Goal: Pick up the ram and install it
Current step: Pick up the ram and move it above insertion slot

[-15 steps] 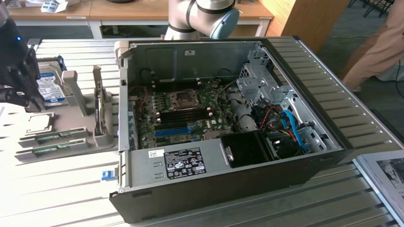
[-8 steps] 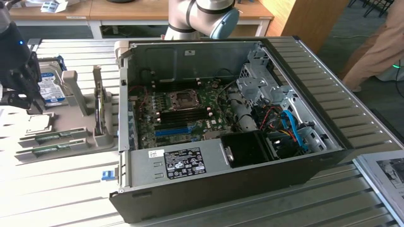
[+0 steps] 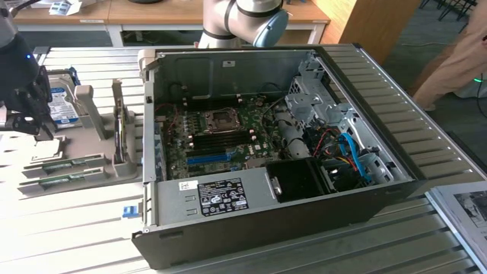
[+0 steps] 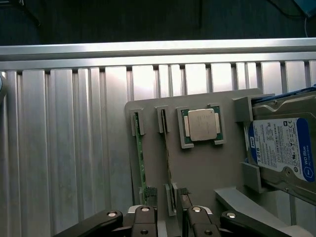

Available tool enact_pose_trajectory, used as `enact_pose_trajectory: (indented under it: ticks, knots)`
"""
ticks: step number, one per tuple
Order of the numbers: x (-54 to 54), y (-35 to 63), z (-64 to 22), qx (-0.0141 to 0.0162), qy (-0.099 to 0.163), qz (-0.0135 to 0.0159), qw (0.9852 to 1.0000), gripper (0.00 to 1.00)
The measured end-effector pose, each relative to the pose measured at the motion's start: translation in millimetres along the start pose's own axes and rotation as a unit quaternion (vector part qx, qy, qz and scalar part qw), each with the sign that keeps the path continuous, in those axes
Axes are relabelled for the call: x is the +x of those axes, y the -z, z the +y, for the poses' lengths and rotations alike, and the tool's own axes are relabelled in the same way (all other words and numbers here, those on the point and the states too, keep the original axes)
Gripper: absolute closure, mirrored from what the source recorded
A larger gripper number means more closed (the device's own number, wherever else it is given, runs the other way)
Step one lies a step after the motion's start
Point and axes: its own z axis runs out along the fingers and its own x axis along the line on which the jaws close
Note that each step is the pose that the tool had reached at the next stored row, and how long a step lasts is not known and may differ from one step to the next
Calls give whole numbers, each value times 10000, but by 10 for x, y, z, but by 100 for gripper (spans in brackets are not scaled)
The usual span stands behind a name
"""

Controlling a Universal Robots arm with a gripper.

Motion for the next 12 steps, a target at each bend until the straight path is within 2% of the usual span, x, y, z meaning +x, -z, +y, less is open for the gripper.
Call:
enact_pose_trajectory:
  ticks: [12]
  knots:
    - [5,-100,-5,0,0,0,10000,71]
